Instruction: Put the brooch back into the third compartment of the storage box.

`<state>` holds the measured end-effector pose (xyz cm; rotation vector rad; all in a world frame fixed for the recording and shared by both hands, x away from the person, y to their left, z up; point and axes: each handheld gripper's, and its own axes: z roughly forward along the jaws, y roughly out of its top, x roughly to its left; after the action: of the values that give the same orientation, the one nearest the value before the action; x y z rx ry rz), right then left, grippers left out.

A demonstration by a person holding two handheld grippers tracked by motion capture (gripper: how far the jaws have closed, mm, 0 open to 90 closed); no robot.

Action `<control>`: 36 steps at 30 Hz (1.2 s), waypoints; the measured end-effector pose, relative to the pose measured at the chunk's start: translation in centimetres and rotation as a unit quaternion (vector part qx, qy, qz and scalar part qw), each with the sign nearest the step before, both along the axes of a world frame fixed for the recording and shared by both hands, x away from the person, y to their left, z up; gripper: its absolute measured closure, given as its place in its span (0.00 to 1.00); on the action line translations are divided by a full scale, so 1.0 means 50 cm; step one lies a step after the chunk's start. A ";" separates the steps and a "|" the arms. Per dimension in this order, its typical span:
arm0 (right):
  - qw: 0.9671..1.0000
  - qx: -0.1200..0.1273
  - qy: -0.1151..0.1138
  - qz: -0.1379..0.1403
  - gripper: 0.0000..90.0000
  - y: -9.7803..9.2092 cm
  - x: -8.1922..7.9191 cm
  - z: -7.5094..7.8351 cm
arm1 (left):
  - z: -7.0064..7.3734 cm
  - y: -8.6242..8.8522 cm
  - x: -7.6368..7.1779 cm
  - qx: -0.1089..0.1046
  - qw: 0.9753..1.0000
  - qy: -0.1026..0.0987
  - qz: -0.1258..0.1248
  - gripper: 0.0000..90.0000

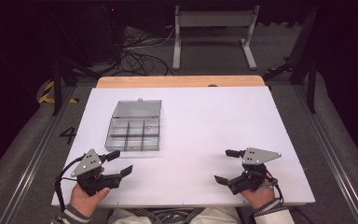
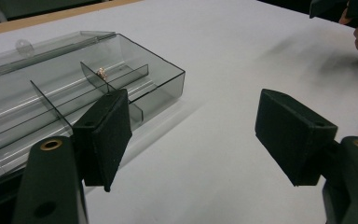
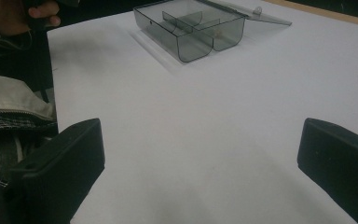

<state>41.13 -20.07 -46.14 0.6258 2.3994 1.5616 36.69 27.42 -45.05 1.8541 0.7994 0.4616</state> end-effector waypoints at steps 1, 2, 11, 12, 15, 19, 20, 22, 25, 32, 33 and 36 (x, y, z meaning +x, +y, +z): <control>1.000 0.000 0.000 0.000 0.02 0.000 0.000 0.000 | -0.004 0.003 -0.003 -0.001 1.000 -0.004 0.003 0.30; 1.000 0.000 0.000 0.000 0.02 0.000 0.000 0.000 | -0.008 0.004 -0.005 0.001 1.000 -0.007 0.004 0.30; 1.000 -0.001 0.000 0.000 0.02 0.000 0.000 0.000 | -0.036 0.007 -0.017 0.034 0.999 -0.010 0.004 0.29; 1.000 -0.002 0.000 0.000 0.02 0.000 -0.001 0.000 | -0.039 0.007 -0.018 0.034 0.999 -0.009 0.003 0.29; 1.000 -0.001 0.000 0.001 0.02 0.000 -0.001 0.000 | -0.047 0.005 -0.024 0.043 0.999 -0.005 0.000 0.29; 1.000 -0.001 -0.001 0.002 0.02 0.000 -0.002 0.001 | -0.051 0.005 -0.029 0.040 0.999 -0.004 -0.002 0.29; 1.000 -0.001 -0.001 0.002 0.02 0.000 -0.002 0.001 | -0.050 0.005 -0.030 0.039 0.999 -0.004 -0.001 0.29; 1.000 -0.001 -0.002 0.003 0.02 -0.001 -0.002 0.001 | -0.049 0.004 -0.030 0.032 0.999 -0.004 0.002 0.29; 1.000 -0.002 -0.002 0.003 0.02 0.000 -0.001 0.001 | -0.045 0.003 -0.031 0.029 1.000 -0.008 0.004 0.29; 1.000 0.001 -0.002 0.003 0.02 -0.001 -0.002 0.001 | -0.043 0.004 -0.032 0.031 0.999 -0.014 0.008 0.29; 1.000 0.000 -0.002 0.003 0.02 -0.001 -0.002 0.001 | -0.043 0.005 -0.032 0.030 0.999 -0.013 0.009 0.29; 1.000 0.002 -0.001 0.002 0.02 -0.001 -0.001 0.001 | -0.043 0.007 -0.031 0.028 0.999 -0.011 0.012 0.29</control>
<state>41.07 -20.12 -46.08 0.6195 2.3987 1.5670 35.12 27.75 -47.22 1.8894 0.8024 0.5234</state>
